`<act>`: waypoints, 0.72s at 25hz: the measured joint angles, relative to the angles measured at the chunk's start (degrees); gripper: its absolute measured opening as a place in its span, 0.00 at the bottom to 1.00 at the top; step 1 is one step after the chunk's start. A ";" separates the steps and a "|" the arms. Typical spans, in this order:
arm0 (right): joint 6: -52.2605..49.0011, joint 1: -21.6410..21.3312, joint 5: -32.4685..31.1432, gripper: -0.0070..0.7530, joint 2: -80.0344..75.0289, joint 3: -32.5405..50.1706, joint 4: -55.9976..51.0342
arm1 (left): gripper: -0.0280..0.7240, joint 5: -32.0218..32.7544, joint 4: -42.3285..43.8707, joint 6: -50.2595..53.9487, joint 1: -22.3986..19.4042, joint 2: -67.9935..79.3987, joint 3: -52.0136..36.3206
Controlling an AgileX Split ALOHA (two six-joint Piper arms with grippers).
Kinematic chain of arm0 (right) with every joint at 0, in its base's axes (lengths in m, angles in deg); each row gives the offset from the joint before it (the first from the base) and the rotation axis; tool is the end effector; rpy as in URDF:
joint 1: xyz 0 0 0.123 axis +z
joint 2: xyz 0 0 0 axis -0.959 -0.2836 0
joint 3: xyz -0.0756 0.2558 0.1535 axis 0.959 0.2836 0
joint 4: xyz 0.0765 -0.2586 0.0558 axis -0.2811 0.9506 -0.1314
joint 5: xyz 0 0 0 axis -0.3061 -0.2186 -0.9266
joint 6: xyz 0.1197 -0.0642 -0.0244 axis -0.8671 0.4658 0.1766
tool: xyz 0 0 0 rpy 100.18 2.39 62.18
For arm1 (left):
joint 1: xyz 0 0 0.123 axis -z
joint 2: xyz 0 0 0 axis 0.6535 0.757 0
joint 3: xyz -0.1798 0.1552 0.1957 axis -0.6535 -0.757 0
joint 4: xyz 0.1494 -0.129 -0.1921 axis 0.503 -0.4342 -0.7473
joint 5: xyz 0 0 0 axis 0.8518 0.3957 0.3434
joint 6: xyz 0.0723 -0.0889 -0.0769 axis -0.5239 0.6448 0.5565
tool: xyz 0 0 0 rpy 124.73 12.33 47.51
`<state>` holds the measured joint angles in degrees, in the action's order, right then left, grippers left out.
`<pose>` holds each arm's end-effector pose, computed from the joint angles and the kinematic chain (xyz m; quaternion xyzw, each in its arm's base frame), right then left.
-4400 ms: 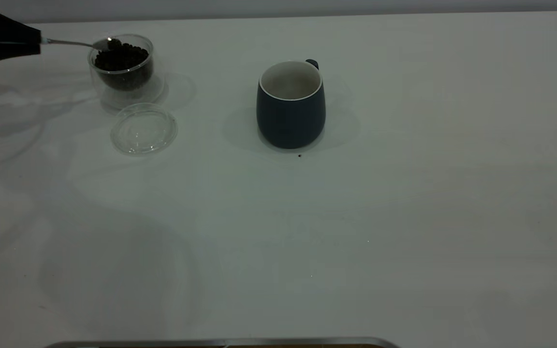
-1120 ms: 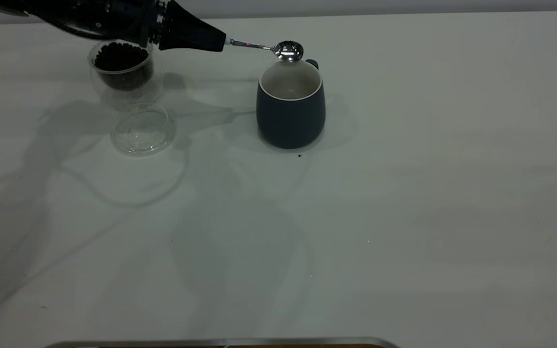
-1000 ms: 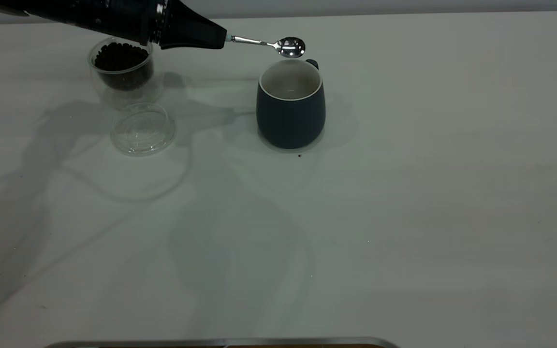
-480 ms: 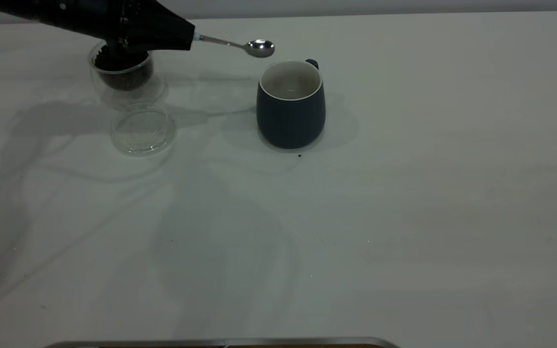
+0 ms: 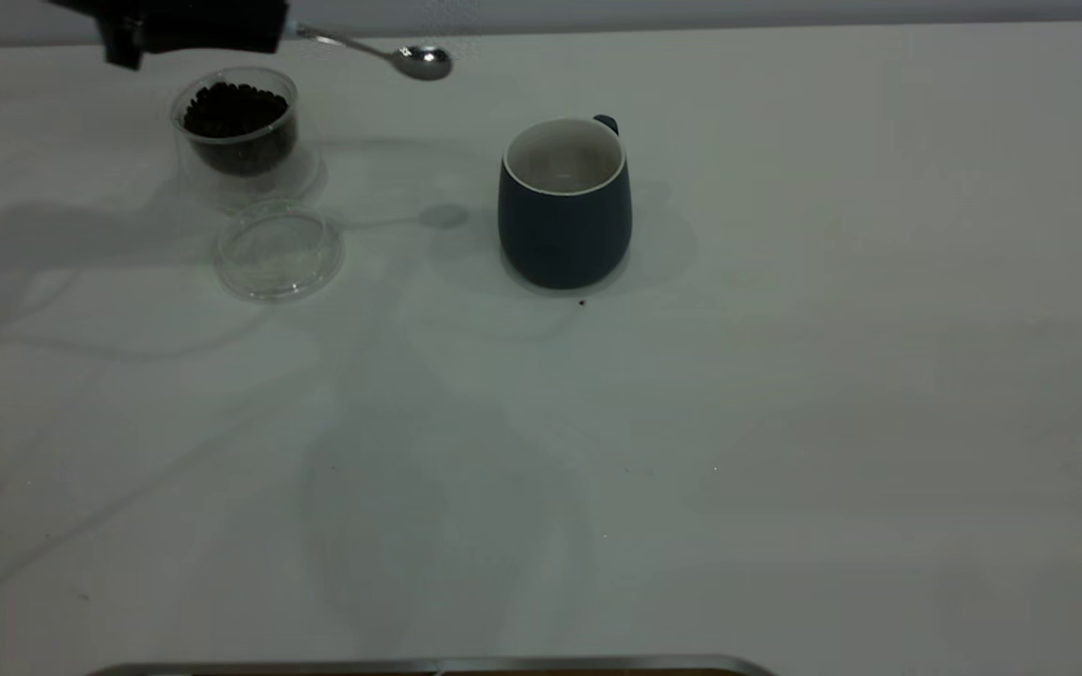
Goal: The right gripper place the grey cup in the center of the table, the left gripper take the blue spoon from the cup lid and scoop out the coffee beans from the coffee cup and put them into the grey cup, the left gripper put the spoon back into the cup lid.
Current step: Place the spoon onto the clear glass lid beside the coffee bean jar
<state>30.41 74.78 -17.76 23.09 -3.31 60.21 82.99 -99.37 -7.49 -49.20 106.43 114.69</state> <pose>0.0265 0.0203 0.2570 -0.1161 0.8653 0.0277 0.4869 0.5014 -0.0450 0.0626 0.0770 0.8672 -0.4648 0.1614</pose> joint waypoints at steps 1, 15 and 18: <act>0.00 0.00 0.00 0.79 0.00 0.00 0.00 | 0.20 0.00 0.00 -0.72 -1.04 -0.50 -1.37; 0.00 0.00 0.00 0.79 0.00 0.00 0.00 | 0.20 -0.41 2.68 -7.66 -14.26 -1.66 -11.99; 0.00 0.00 0.00 0.79 0.00 0.00 0.00 | 0.20 -0.41 3.33 -7.91 -15.26 -1.66 -12.11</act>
<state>30.41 74.78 -17.76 23.09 -3.31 60.21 82.58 -96.04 -15.40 -64.46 104.76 102.58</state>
